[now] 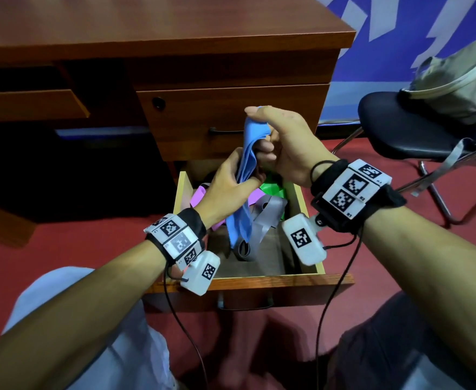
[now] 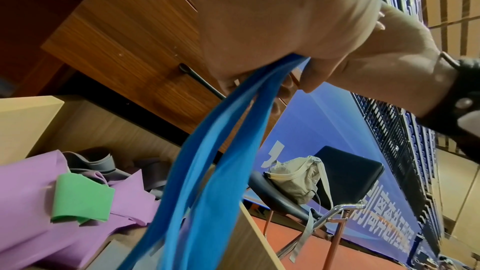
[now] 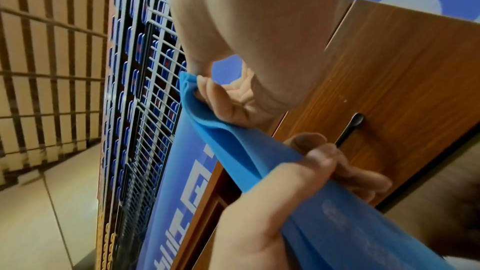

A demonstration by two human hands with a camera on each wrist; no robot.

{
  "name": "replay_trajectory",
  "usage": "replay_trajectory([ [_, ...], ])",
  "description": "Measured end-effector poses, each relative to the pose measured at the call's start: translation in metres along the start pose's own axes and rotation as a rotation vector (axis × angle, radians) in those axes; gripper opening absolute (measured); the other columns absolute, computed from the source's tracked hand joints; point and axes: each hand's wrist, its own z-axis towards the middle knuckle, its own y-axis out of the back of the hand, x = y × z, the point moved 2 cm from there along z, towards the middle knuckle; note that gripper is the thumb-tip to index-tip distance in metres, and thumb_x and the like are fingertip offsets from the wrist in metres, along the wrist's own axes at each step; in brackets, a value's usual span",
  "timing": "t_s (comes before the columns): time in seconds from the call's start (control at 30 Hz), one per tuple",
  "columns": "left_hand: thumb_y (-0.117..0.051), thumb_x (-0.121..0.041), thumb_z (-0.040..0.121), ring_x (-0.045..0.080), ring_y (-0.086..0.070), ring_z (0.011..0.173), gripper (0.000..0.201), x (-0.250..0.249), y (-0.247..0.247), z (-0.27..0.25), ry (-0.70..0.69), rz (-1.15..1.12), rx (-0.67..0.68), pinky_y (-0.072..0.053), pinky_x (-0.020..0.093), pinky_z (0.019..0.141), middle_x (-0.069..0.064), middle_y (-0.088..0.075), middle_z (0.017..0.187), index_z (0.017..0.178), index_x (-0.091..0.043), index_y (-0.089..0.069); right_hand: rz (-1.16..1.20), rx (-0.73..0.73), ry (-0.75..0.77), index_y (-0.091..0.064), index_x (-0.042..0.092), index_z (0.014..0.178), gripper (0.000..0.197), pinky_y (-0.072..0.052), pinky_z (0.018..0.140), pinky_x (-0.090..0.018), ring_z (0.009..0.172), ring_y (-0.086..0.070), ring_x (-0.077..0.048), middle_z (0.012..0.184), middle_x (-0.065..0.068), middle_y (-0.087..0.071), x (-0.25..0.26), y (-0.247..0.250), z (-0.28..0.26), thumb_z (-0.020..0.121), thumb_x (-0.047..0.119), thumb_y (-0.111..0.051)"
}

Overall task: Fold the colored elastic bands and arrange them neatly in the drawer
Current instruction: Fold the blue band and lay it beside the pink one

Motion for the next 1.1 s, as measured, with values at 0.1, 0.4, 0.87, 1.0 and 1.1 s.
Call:
replay_trajectory([
  [0.1, -0.068, -0.01, 0.094, 0.007, -0.064, 0.109, 0.031, -0.002, -0.001, -0.002, -0.03, -0.017, -0.005, -0.051, 0.035, 0.1, -0.008, -0.069, 0.11, 0.123, -0.017, -0.058, 0.007, -0.012, -0.015, -0.059, 0.004, 0.096, 0.005, -0.022, 0.041, -0.021, 0.044, -0.031, -0.01, 0.056, -0.003, -0.036, 0.002, -0.002, -0.002, 0.096, 0.009, -0.057],
  [0.4, -0.072, -0.009, 0.089, 0.009, -0.067, 0.108, 0.038, -0.002, -0.006, -0.002, 0.029, -0.035, 0.003, -0.053, 0.03, 0.096, -0.012, -0.072, 0.108, 0.119, -0.029, -0.059, 0.188, -0.049, -0.099, -0.061, 0.011, 0.099, 0.006, -0.023, 0.04, -0.017, 0.042, -0.028, -0.008, 0.056, 0.0, -0.033, 0.002, -0.002, -0.005, 0.096, 0.016, -0.059],
  [0.87, -0.077, -0.03, 0.083, 0.022, -0.064, 0.113, 0.055, 0.031, -0.009, -0.001, 0.139, 0.119, -0.011, -0.053, 0.035, 0.096, -0.001, -0.068, 0.114, 0.132, -0.025, -0.053, 0.34, -0.031, -0.092, -0.057, 0.012, 0.086, 0.011, -0.023, 0.037, -0.014, 0.041, -0.032, -0.004, 0.058, 0.002, -0.036, 0.011, -0.006, -0.007, 0.097, 0.015, -0.058],
  [1.0, -0.06, -0.033, 0.089, 0.027, -0.062, 0.105, 0.027, 0.029, -0.011, 0.0, 0.146, 0.14, 0.015, -0.05, 0.039, 0.094, 0.0, -0.063, 0.101, 0.114, -0.024, -0.053, 0.371, -0.064, -0.085, -0.059, 0.013, 0.083, 0.013, -0.024, 0.036, -0.014, 0.042, -0.032, -0.004, 0.061, 0.002, -0.038, 0.011, -0.003, -0.004, 0.096, 0.014, -0.059],
  [1.1, -0.061, -0.04, 0.088, 0.017, -0.061, 0.095, 0.028, 0.029, -0.012, 0.002, 0.127, 0.144, 0.048, -0.051, 0.042, 0.092, -0.005, -0.062, 0.095, 0.108, -0.022, -0.053, 0.411, -0.084, -0.095, -0.058, 0.014, 0.078, 0.017, -0.025, 0.036, -0.014, 0.042, -0.032, -0.004, 0.061, 0.002, -0.039, 0.008, 0.001, -0.001, 0.095, 0.014, -0.061],
])
